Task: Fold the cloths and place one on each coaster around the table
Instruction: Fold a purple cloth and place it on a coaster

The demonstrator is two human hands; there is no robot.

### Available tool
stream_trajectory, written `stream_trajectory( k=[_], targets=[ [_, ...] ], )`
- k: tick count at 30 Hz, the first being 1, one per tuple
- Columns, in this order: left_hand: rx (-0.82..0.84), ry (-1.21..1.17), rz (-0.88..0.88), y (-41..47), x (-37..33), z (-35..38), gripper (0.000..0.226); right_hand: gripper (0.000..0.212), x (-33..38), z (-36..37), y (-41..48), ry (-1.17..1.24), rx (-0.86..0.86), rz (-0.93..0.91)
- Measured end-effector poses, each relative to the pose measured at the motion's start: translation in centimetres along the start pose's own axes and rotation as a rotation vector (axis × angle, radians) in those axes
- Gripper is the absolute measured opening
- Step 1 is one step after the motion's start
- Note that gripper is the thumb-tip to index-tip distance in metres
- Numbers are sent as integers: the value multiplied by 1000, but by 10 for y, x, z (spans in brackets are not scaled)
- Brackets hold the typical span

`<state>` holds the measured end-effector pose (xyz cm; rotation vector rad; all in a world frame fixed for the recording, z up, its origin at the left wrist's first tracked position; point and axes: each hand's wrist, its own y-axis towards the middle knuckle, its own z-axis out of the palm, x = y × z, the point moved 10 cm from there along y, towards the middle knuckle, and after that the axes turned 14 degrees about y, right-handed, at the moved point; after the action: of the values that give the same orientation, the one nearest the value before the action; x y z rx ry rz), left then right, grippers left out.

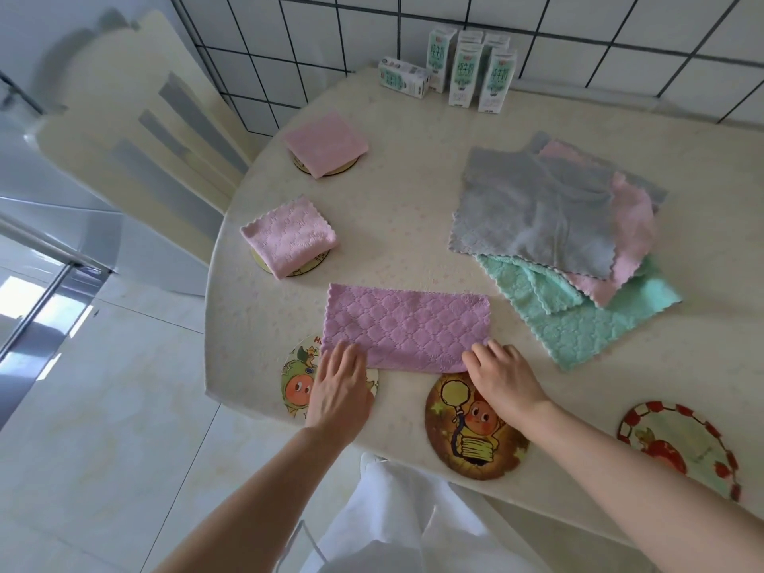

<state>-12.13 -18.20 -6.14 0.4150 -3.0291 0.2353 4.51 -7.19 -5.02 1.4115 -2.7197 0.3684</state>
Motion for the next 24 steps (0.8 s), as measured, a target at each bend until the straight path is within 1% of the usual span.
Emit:
stream_trajectory(
  k=[4, 6, 8, 11, 12, 14, 15, 17, 18, 21, 22, 24],
  targets=[
    [19, -74, 107, 11, -49, -4, 71, 26, 3, -22, -3, 116, -59, -96],
    [12, -134, 120, 18, -69, -8, 75, 18, 7, -33, -9, 178, -83, -140],
    [10, -198, 101, 23, -85, -12, 77, 15, 15, -45, -19, 241, -102, -185],
    [13, -309, 63, 24, -98, -9, 67, 12, 29, -57, -36, 315, -137, -295],
    [-21, -314, 86, 22, -103, -11, 60, 11, 32, -58, -42, 337, -131, -331],
    [-92, -306, 173, 13, -113, -17, 50, 18, 31, -57, -50, 375, -108, -385],
    [-99, -299, 223, 6, -118, -17, 50, 19, 28, -56, -51, 381, -99, -406],
    [-44, -304, 292, -7, -123, -9, 53, 18, 16, -54, -50, 382, -105, -434],
    [-29, -309, 313, -12, -123, -4, 54, 22, 9, -50, -46, 374, -98, -442],
    [-28, -315, 341, -21, -120, 0, 65, 57, -5, -25, -31, 304, 21, -456],
    [-36, -324, 341, -23, -119, -1, 70, 65, -5, -16, -27, 270, 71, -478],
    [-58, -332, 326, -27, -118, -6, 69, 70, 1, -2, -21, 212, 150, -552]
  ],
)
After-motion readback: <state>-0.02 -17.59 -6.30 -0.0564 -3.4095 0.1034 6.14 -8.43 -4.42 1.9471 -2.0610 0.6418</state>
